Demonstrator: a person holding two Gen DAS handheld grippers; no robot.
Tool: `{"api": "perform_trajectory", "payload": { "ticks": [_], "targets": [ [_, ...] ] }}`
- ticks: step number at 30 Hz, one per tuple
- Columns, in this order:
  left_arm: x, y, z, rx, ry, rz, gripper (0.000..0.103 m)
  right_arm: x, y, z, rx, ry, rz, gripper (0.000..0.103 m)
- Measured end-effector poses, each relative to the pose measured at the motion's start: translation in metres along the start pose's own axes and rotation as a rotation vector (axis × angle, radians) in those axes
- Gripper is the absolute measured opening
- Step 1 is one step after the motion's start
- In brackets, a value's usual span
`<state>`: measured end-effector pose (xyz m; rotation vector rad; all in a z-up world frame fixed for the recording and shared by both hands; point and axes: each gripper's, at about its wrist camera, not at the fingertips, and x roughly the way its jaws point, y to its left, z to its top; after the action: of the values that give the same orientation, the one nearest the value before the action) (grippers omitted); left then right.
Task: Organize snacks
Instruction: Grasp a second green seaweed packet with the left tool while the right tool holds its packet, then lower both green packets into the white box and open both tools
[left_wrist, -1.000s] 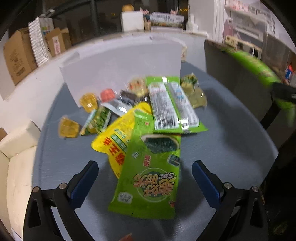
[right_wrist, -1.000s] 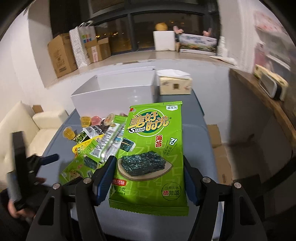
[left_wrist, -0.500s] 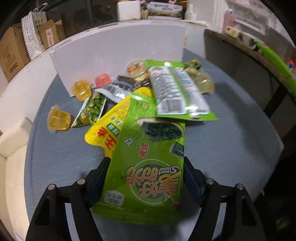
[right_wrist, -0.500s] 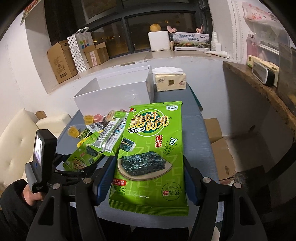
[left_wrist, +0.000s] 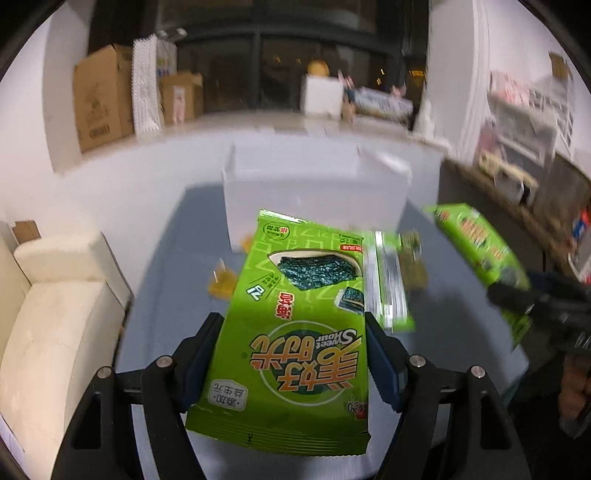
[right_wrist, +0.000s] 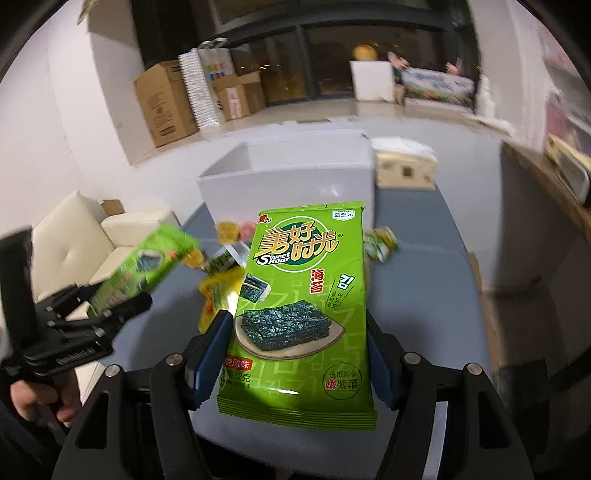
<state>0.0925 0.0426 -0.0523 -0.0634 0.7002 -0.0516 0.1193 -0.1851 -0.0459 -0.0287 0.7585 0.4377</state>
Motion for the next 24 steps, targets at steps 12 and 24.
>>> {"api": "perform_trajectory", "payload": {
  "ticks": [12,24],
  "targets": [
    [0.075,0.012,0.16,-0.039,-0.085,0.001,0.077,0.083,-0.027,0.154,-0.009,-0.065,-0.011,0.071],
    [0.178,0.018,0.204,-0.037,-0.012,0.017,0.103,0.187,-0.058,0.185,0.024,0.055,-0.053,0.096]
  ]
}}
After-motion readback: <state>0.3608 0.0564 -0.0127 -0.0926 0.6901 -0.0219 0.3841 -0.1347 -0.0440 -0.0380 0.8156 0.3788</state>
